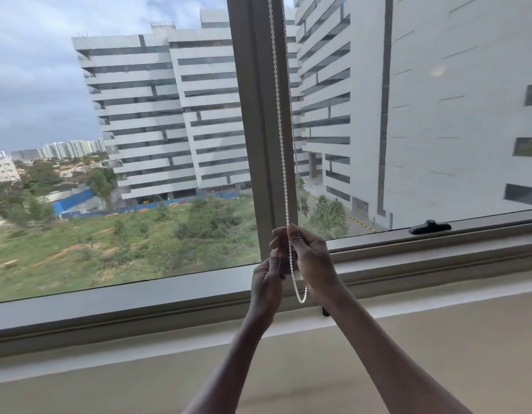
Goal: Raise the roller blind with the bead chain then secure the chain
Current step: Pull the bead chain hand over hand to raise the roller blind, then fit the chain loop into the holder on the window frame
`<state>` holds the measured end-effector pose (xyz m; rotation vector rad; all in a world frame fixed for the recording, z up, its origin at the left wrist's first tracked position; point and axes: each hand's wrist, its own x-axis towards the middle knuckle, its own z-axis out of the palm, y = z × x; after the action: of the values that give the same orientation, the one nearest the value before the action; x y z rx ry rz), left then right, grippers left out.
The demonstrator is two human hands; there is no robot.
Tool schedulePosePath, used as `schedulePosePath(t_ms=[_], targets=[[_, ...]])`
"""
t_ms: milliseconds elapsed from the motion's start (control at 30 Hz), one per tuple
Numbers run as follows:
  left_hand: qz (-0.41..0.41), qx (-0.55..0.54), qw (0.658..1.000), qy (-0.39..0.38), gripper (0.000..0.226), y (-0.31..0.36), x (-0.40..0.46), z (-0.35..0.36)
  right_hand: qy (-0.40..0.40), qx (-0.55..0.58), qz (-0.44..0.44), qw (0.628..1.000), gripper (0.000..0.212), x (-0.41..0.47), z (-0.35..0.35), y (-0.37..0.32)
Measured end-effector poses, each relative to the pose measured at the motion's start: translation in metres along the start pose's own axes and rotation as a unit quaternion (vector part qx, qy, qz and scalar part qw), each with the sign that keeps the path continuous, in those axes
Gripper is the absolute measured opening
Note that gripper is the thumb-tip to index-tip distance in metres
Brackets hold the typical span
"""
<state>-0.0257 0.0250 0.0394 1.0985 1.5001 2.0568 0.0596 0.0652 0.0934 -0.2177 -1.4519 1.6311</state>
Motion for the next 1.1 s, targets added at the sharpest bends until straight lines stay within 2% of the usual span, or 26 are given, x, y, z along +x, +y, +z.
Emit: schedulePosePath(t_ms=[100,167,300,367,500,733,1000,1100], targets=[[0.020,0.060,0.998,0.015,0.044,-0.012,0.000,-0.007,0.067,0.004,-0.007,0.998,0.030,-0.004,-0.007,0.024],[0.037,0.147,0.988,0.036,0.034,-0.022,0.000,-0.014,0.136,-0.102,-0.054,0.984,0.025,-0.005,-0.016,0.041],[0.095,0.293,0.951,0.023,0.035,-0.038,0.002,-0.031,0.203,-0.339,-0.154,0.906,0.018,-0.010,-0.038,0.070],[0.115,0.336,0.935,-0.003,0.040,-0.046,0.004,-0.039,0.201,-0.417,-0.175,0.869,0.019,-0.013,-0.047,0.081],[0.138,0.390,0.909,-0.046,0.048,-0.063,0.008,-0.048,0.179,-0.531,-0.158,0.813,0.029,-0.019,-0.062,0.095],[0.140,0.447,0.878,-0.097,0.057,-0.095,0.010,-0.054,0.130,-0.628,-0.111,0.760,0.042,-0.025,-0.081,0.110],[0.102,0.469,0.868,-0.127,0.059,-0.127,0.009,-0.053,0.098,-0.648,-0.063,0.752,0.046,-0.017,-0.120,0.120],[0.075,0.468,0.873,-0.116,0.057,-0.137,0.008,-0.045,0.073,-0.650,-0.042,0.755,0.046,-0.012,-0.138,0.124]])
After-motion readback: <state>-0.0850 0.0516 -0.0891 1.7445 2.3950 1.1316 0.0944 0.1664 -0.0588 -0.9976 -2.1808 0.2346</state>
